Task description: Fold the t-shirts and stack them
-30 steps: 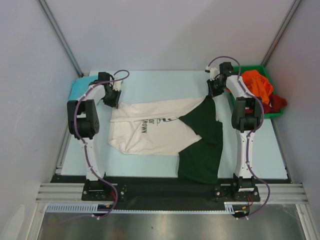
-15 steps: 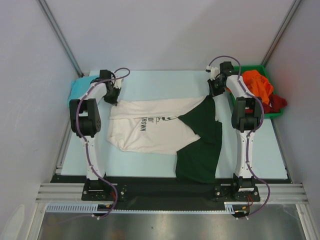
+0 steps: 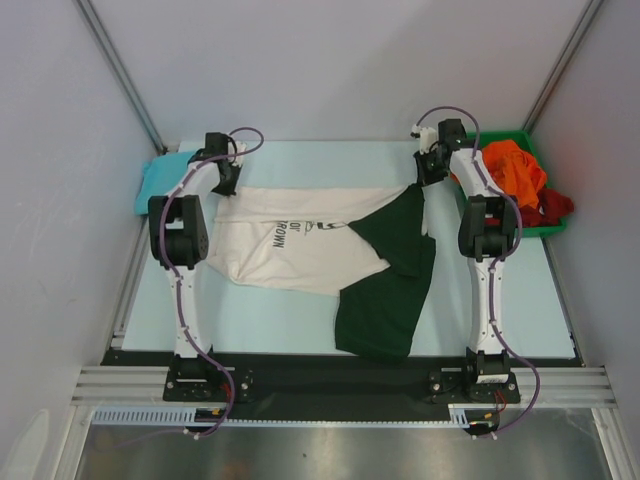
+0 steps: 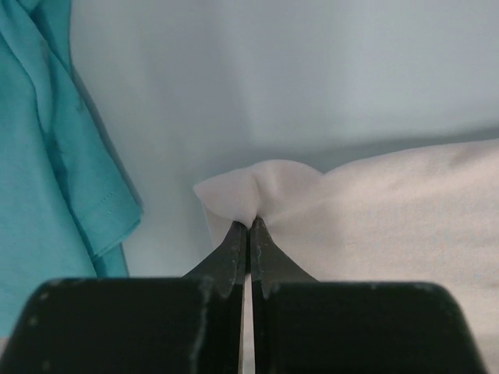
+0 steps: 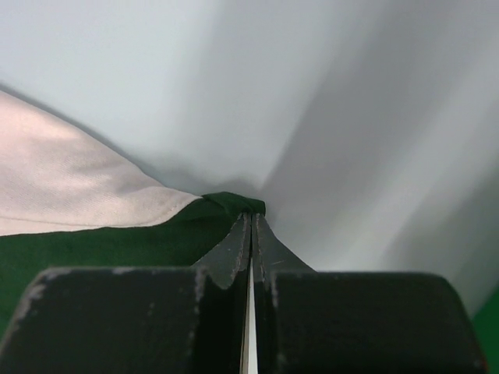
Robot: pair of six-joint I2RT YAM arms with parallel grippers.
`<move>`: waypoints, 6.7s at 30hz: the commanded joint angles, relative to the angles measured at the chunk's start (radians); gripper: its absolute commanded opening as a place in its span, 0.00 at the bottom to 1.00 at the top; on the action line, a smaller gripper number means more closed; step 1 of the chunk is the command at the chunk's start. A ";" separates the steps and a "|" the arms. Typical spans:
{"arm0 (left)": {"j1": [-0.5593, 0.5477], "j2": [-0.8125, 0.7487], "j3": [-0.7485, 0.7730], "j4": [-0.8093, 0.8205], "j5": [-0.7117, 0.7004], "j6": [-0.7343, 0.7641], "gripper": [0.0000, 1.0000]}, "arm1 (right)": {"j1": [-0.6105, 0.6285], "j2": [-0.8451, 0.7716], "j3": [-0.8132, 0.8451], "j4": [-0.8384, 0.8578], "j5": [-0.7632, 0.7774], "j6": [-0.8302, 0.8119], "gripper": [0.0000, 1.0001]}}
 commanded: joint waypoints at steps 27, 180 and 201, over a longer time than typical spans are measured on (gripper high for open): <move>-0.053 0.043 0.128 0.137 -0.210 -0.008 0.01 | 0.000 0.174 0.313 0.166 0.024 0.088 0.00; -0.022 -0.443 -0.668 -0.314 0.350 -0.022 0.15 | 0.431 -0.630 -0.907 0.316 0.168 -0.338 0.50; -0.022 -0.426 -0.647 -0.323 0.343 -0.027 0.15 | 0.421 -0.598 -0.922 0.292 0.162 -0.298 0.50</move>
